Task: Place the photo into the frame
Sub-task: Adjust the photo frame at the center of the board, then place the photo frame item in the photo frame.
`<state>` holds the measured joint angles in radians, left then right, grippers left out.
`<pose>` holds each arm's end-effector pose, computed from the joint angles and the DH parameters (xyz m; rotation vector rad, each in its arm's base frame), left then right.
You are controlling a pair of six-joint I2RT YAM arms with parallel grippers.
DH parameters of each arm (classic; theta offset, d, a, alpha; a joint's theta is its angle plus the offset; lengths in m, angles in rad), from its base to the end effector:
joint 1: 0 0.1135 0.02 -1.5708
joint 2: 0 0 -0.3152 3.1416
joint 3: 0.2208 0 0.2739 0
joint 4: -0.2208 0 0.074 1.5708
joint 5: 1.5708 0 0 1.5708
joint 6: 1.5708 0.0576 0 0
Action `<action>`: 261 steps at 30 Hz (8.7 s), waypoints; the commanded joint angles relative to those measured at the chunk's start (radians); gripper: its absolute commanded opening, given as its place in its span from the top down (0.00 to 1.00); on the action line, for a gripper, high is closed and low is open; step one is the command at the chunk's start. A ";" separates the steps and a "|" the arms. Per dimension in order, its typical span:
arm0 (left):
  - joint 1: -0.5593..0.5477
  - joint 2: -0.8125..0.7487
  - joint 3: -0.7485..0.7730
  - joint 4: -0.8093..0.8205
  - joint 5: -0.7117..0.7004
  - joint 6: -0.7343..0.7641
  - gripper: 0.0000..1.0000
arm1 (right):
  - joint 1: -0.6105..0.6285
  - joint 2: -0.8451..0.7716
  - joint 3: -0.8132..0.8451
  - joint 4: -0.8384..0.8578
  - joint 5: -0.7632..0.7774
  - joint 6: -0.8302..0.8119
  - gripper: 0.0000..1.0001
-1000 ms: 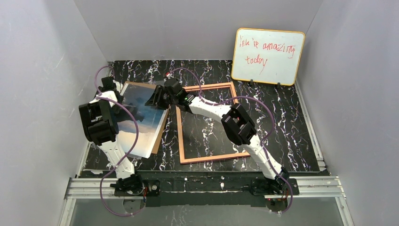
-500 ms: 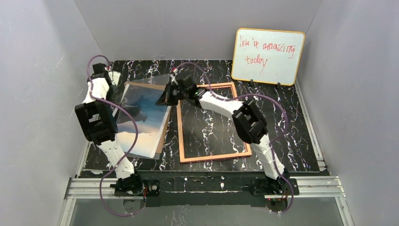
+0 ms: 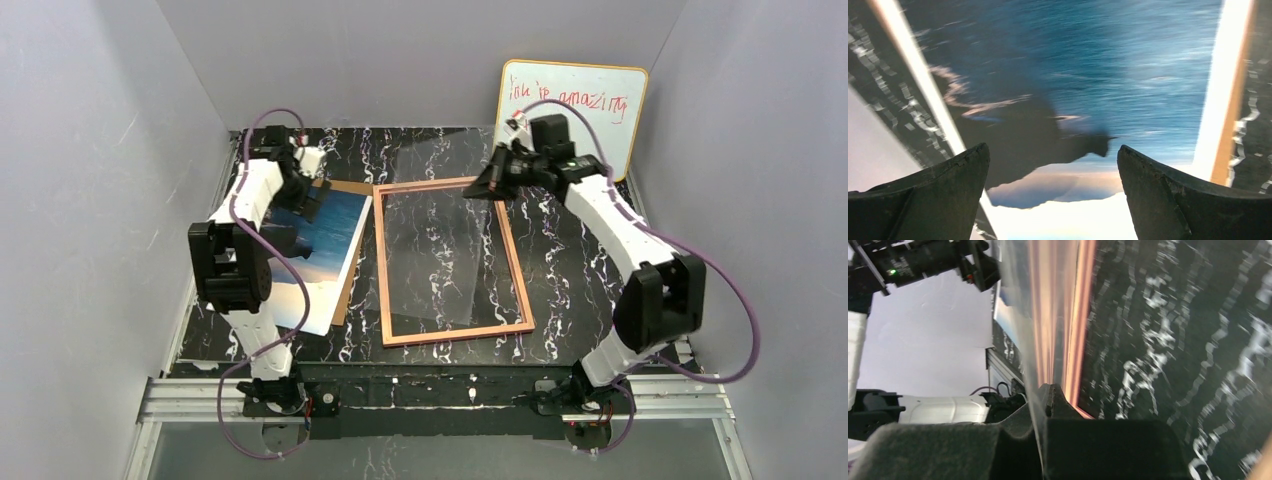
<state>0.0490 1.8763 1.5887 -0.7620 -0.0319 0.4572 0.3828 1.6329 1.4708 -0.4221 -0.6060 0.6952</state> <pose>0.4530 0.0241 0.2817 0.5234 2.5840 0.2168 0.3720 0.1851 0.3772 -0.0239 2.3172 1.2438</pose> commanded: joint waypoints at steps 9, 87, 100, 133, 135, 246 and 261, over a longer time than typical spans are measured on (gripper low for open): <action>-0.244 0.013 -0.079 0.037 0.110 -0.158 0.02 | -0.138 -0.082 -0.067 -0.341 0.024 -0.218 0.99; -0.261 0.033 0.100 0.000 0.152 -0.547 0.37 | -0.156 -0.051 -0.019 -0.126 -0.165 0.004 0.99; -0.051 -0.103 0.020 -0.069 0.133 -0.243 0.29 | -0.070 -0.061 -0.058 0.283 -0.338 0.335 0.99; -0.225 -0.118 -0.358 0.029 0.156 -0.132 0.42 | -0.117 0.023 -0.486 0.445 -0.220 0.168 0.99; -0.234 -0.110 -0.355 0.024 0.188 -0.133 0.46 | -0.117 0.012 -0.482 0.450 -0.231 0.155 0.99; -0.290 0.046 -0.393 -0.014 0.352 -0.098 0.95 | -0.102 0.114 -0.675 1.133 -0.360 0.402 0.99; -0.289 0.052 -0.390 -0.013 0.350 -0.100 0.97 | -0.087 0.093 -0.701 1.242 -0.378 0.452 0.99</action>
<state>-0.2264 1.8744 1.2266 -0.7395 0.2855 0.3485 0.2768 1.7660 0.7856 0.7136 -0.9390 1.1244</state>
